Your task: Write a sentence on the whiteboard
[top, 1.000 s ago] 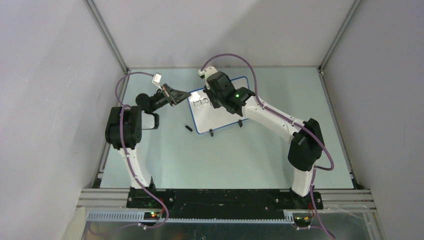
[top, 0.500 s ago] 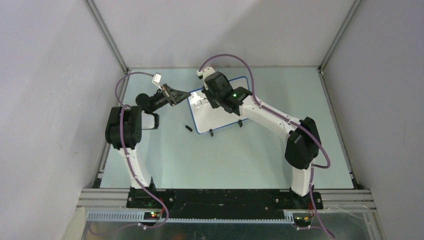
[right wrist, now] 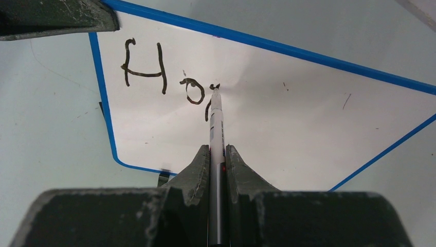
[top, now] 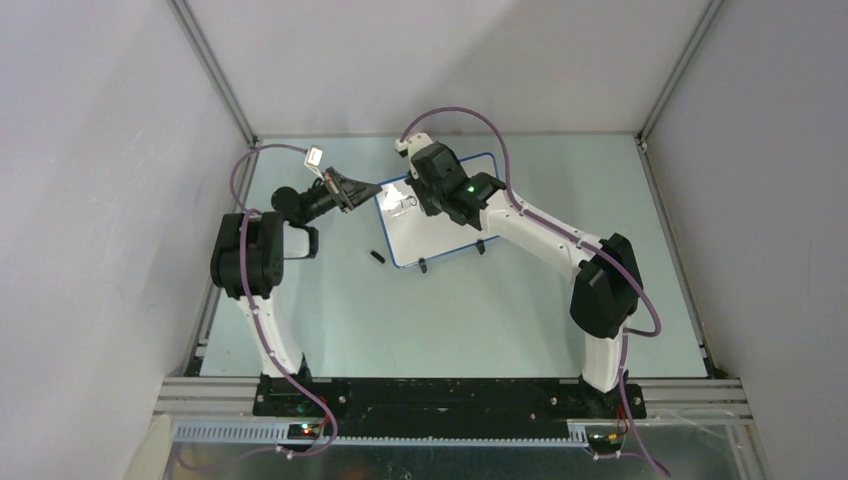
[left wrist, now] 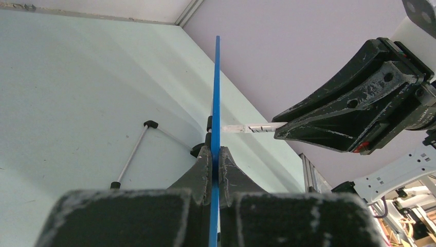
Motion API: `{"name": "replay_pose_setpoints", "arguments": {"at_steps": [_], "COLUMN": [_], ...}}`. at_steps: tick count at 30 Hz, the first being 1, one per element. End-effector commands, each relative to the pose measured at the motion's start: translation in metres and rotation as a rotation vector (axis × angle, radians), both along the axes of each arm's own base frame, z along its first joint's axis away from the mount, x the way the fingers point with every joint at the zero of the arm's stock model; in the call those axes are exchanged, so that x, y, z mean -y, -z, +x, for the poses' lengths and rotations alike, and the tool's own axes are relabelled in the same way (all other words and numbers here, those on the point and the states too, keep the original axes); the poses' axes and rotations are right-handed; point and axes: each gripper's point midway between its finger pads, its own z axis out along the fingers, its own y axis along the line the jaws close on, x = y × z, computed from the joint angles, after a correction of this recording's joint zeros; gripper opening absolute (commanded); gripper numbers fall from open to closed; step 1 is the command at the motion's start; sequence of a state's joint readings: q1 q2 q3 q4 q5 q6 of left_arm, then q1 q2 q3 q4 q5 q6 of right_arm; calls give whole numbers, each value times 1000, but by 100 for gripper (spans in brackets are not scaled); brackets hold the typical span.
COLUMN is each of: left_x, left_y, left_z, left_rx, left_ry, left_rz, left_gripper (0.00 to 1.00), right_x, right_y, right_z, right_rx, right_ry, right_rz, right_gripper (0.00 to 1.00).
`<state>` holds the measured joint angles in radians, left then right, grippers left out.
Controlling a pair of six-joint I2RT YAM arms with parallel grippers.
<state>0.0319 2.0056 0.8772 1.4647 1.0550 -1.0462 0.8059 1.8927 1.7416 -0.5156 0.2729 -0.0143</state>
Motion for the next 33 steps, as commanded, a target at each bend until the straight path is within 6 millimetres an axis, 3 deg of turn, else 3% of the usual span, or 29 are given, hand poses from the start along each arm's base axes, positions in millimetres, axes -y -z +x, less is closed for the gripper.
{"name": "replay_pose_setpoints", "arguments": {"at_steps": [1, 15, 33], "left_x": [3, 3, 3], "left_y": [-12, -12, -12], "left_z": [-4, -4, -3], "left_rx": [82, 81, 80], "left_ry": [26, 25, 27], "left_rz": [12, 12, 11], "left_gripper": [0, 0, 0], "right_x": [11, 20, 3], "right_y": [-13, -5, -4], "right_z": [14, 5, -4], "right_rx": [32, 21, 28], "right_ry": [57, 59, 1], "right_rz": [9, -17, -12], "right_gripper": [0, 0, 0]}}
